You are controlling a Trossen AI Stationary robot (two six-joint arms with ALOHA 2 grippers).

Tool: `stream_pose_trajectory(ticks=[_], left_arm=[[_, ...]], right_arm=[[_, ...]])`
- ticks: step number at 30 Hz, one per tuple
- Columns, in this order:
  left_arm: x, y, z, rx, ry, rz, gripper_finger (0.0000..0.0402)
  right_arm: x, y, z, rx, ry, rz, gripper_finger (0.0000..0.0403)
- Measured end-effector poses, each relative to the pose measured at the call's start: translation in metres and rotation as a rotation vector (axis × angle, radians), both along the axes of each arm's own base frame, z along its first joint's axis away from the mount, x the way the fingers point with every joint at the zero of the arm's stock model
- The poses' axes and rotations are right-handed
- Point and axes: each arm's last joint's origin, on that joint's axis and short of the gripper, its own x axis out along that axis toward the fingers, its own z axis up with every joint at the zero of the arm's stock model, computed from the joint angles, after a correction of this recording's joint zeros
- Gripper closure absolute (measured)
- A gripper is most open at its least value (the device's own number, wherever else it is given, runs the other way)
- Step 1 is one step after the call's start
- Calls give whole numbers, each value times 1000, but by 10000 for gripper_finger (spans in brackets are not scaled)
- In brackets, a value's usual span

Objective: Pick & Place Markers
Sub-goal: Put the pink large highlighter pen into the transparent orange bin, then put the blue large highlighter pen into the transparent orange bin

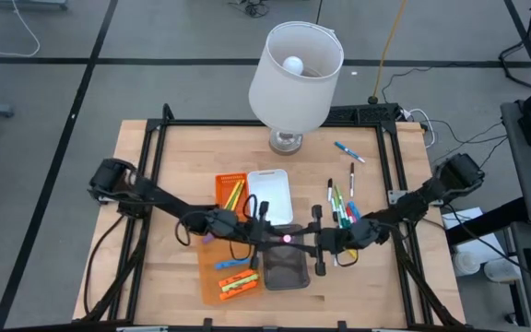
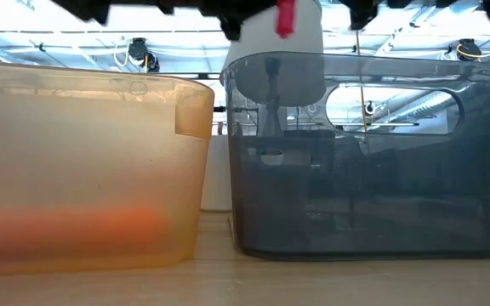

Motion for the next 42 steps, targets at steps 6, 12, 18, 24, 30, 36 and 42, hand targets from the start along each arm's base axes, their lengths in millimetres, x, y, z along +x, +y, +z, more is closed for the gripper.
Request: stream_pose_trajectory(ticks=[6, 12, 18, 24, 30, 36, 42], left_arm=[[-36, -14, 17, 77, 239, 5, 342], [-88, -40, -2, 32, 662, 93, 342], [-112, -54, -20, -62, 875, 164, 335], [-110, -55, -19, -26, 837, 145, 266], [-107, -56, -16, -5, 792, 109, 218], [-103, -59, -12, 36, 728, 58, 199], [-100, -60, -9, 75, 684, 33, 198]], right_arm=[[-29, 3, 22, -16, 53, -67, 252], [-51, 5, 35, 61, 94, -11, 238], [-58, 7, 37, 81, 106, 11, 246], [-58, 7, 37, 76, 112, 10, 245], [-59, 7, 32, 97, 156, 8, 243], [-60, 8, 25, 140, 225, 44, 244], [-63, 2, 12, 206, 324, -105, 252]])
